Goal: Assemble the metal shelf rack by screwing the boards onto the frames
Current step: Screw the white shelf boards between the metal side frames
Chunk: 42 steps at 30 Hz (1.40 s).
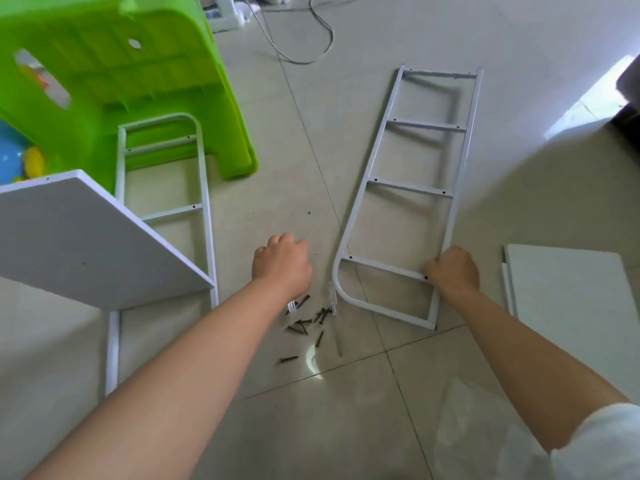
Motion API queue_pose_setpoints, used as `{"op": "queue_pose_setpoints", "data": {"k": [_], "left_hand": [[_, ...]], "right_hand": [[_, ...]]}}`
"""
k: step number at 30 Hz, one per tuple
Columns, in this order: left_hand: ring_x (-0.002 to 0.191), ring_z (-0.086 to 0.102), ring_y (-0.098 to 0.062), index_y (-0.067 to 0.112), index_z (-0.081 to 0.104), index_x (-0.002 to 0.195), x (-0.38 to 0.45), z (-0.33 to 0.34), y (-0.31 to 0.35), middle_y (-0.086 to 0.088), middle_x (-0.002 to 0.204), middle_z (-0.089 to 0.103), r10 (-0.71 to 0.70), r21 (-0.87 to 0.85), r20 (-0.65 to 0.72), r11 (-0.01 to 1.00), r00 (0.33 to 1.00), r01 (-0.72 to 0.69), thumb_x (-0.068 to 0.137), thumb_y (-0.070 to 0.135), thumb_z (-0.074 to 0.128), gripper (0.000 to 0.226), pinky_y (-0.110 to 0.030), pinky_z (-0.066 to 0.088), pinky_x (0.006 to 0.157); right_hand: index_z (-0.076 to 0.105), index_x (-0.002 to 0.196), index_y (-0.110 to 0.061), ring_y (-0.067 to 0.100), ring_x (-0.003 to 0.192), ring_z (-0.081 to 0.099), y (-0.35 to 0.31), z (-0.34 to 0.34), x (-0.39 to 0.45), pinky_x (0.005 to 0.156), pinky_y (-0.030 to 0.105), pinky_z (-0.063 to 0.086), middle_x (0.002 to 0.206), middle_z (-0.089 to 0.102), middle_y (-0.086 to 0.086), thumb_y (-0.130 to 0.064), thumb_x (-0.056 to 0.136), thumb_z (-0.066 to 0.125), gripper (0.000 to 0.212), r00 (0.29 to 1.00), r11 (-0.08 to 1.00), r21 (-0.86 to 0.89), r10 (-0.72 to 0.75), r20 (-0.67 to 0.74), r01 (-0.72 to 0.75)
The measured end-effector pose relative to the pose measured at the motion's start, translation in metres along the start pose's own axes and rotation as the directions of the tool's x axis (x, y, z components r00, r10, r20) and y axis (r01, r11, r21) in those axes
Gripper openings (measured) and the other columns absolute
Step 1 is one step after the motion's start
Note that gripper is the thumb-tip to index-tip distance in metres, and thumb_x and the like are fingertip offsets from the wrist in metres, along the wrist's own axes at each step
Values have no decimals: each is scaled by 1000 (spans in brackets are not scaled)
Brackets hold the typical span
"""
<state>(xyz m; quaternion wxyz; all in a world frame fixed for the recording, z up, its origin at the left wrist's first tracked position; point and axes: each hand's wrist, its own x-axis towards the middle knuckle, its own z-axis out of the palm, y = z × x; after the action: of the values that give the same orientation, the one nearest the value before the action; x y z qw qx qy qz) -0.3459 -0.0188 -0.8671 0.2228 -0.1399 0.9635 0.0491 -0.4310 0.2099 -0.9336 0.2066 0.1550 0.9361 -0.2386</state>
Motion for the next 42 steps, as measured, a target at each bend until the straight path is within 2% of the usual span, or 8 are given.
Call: {"op": "queue_pose_setpoints", "data": {"k": [5,10,20,27,31,34,37,42], "left_hand": [[123,41,-28,10,40,133,2,-4,3,-11,134,43,-30,-190,60,981,998,41,94,25,37,41,-38,40,95],[125,40,-29,9,39,133,5,-24,7,-12,136,42,25,-223,22,975,999,-20,95,25,37,41,-37,38,97],[114,48,-38,1,41,117,-3,-178,-48,-23,125,50,-123,-408,-418,911,900,-65,92,21,45,33,-39,40,86],[102,59,-41,-2,51,114,-34,-259,-148,-26,114,60,-481,-846,-455,495,749,-196,91,19,47,32,-44,50,83],[108,52,-43,-9,55,112,-62,-275,-199,-31,116,55,-606,-841,-517,490,605,-228,95,27,45,41,-44,43,82],[94,59,-42,-7,57,111,-77,-267,-235,-30,105,61,-597,-856,-499,451,628,-251,95,28,48,40,-42,48,72],[31,40,-11,10,58,82,-92,-254,-263,-7,57,42,-504,-906,-417,301,756,-299,96,23,47,22,-14,28,34],[24,19,1,15,55,86,-115,-221,-291,0,56,29,-341,-933,-310,291,888,-214,97,19,47,14,-6,15,31]], "right_hand": [[42,107,-1,31,70,54,-23,-24,-8,56,37,49,97,51,20,-10,93,38,17,994,922,385,-1,-109,43],[42,93,-3,19,48,42,-51,-53,-24,35,25,35,81,46,15,-20,98,38,18,979,913,365,-134,-153,182],[32,72,-16,19,36,42,-181,-108,-110,29,19,29,60,40,7,-22,98,37,27,892,701,551,-345,-293,453],[30,68,-13,10,21,35,-290,-104,-181,29,15,25,53,33,9,-16,98,36,31,796,421,723,-528,-296,548],[30,66,-14,17,31,46,-332,-75,-203,36,29,42,61,41,15,-24,94,44,33,765,486,627,-567,-304,609],[45,78,-12,28,58,59,-348,-62,-216,61,40,48,78,54,15,-19,91,51,15,716,595,418,-651,-252,687],[49,117,-1,35,93,59,-353,-63,-217,76,37,43,103,59,18,-11,87,57,32,586,566,163,-744,-322,808],[49,118,1,46,105,52,-368,-66,-221,88,53,46,112,55,28,-19,67,70,59,90,291,-411,-892,-443,864]]}}
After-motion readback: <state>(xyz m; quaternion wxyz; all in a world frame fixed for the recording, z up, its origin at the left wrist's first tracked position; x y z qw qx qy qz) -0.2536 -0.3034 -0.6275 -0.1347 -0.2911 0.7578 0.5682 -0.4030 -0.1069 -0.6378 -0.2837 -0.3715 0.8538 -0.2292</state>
